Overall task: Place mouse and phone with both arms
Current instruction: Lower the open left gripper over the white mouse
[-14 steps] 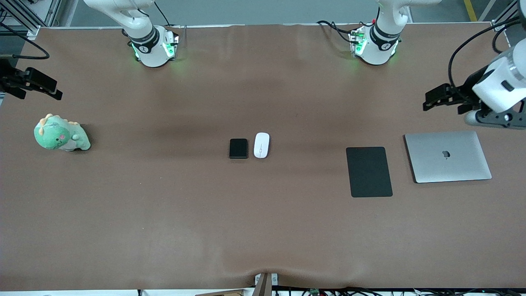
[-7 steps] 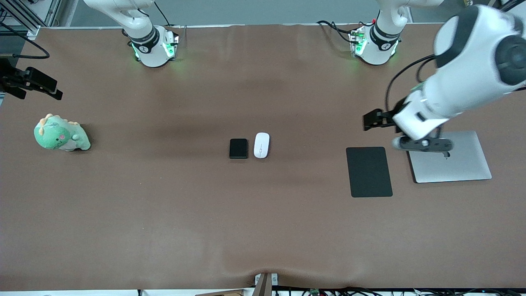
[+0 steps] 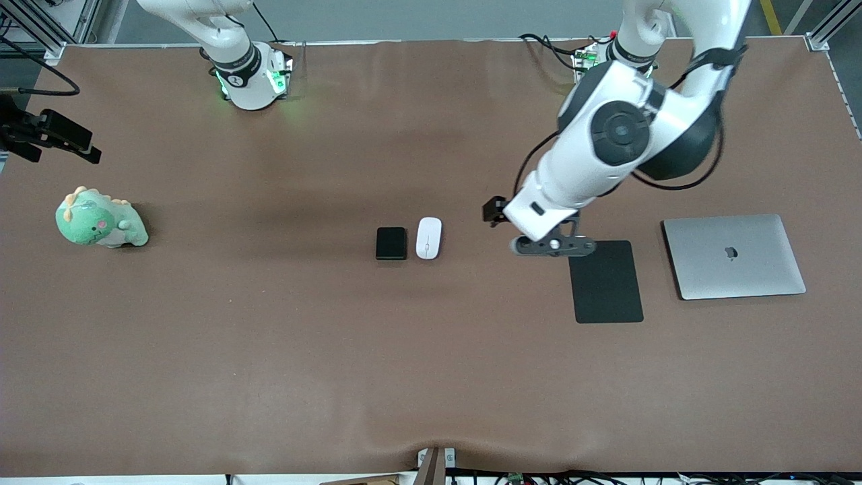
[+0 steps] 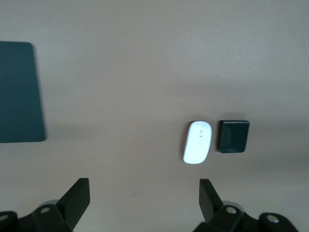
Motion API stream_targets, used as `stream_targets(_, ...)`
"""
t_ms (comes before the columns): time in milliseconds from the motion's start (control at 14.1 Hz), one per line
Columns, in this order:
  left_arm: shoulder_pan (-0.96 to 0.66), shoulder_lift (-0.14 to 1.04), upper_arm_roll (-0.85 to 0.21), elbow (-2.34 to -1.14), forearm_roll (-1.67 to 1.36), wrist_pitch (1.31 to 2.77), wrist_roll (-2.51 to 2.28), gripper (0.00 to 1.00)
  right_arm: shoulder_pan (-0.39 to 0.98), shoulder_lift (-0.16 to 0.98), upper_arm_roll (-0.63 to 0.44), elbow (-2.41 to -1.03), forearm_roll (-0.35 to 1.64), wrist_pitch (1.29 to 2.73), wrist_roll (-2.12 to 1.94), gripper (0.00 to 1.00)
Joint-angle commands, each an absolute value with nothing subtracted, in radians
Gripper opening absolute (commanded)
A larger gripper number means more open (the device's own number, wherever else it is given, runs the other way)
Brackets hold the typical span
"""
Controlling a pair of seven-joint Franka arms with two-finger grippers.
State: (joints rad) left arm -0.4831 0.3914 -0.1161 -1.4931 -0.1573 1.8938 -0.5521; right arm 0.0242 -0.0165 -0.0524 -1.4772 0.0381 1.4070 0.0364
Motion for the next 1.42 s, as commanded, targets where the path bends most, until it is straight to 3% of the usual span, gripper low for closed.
stream_targets(0,-0.546,0.448,-0.106,-1.476,-0.157,1.981,-0.604,1.0,0.018,-0.026,-0.052,-1.477,0.055,1.408,0.035,1.0)
stream_targets(639,-0.707,0.618,-0.106,-1.488,0.005,2.131,-0.764,1.0,0.018,-0.009,-0.052,-1.471,0.055,1.407,0.037,1.0)
stream_targets(1349,-0.756,0.742,-0.107,-1.497,0.107,2.279,-0.888,1.0,0.034,0.04,-0.049,-1.463,0.055,1.408,0.04,1.0)
